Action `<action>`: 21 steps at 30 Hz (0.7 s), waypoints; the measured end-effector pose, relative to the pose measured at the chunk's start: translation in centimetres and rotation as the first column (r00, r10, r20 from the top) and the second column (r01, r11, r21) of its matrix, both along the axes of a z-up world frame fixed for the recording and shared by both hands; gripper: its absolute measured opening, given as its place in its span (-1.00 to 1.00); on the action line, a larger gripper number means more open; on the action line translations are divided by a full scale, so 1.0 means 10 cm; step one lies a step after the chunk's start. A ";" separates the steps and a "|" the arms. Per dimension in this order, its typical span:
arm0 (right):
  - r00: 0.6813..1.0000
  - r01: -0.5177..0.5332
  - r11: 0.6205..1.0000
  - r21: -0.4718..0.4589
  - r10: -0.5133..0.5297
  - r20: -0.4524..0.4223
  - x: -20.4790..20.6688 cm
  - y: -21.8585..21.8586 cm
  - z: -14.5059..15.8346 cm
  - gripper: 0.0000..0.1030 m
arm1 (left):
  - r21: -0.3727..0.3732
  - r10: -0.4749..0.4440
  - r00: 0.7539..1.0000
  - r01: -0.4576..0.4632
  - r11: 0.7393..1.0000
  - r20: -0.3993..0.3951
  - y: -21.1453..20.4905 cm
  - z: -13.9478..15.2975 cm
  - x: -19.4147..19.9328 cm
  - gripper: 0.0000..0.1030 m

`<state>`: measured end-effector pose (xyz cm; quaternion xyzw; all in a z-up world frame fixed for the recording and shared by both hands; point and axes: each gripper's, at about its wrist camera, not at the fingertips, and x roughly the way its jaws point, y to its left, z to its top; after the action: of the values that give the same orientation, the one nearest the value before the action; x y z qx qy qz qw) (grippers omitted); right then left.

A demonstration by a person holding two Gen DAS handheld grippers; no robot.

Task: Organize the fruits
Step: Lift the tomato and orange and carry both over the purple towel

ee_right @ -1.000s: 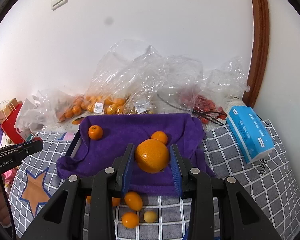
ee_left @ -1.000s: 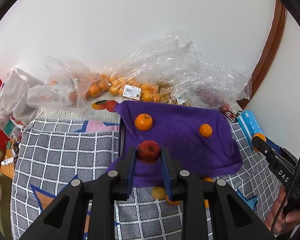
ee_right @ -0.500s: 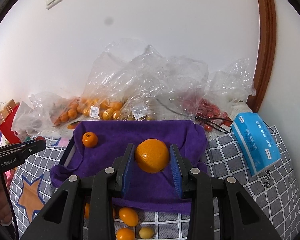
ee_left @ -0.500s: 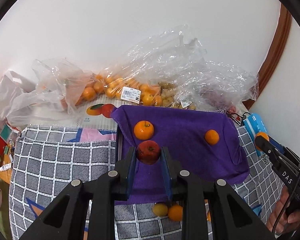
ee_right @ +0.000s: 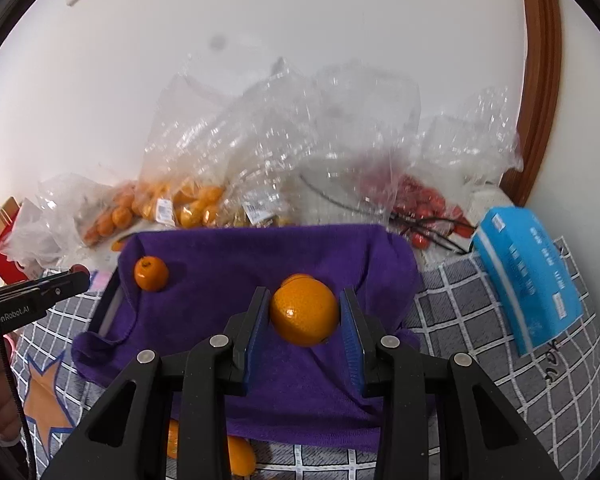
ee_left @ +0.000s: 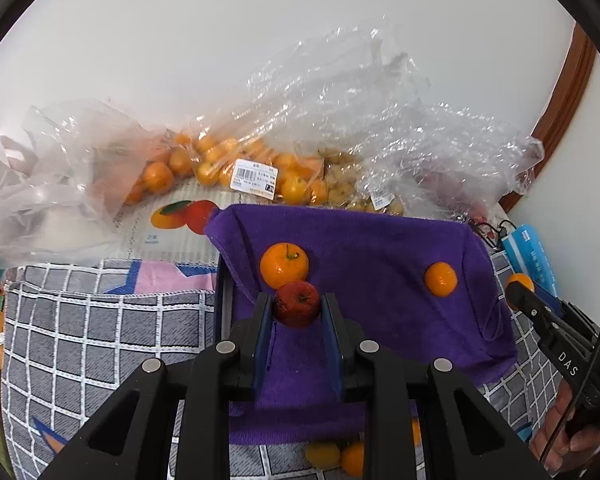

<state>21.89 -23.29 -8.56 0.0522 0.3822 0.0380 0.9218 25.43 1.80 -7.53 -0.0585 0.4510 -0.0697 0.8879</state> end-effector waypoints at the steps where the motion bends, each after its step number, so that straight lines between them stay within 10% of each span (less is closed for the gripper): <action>1: 1.000 0.001 1.000 0.001 -0.001 -0.005 0.01 0.00 -0.03 -0.32 | 0.000 -0.001 1.000 0.001 1.000 -0.009 -0.01 -0.04 0.03 -0.54; 21: 0.993 -0.005 1.000 0.010 0.006 -0.115 0.29 0.06 -0.56 -0.32 | -0.004 -0.014 0.995 0.014 1.000 -0.101 -0.05 -0.50 0.30 -0.54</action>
<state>24.80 -22.70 -14.15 0.0577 0.4345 0.0395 0.8979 28.47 1.31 -12.50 -0.0604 0.4956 -0.0737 0.8633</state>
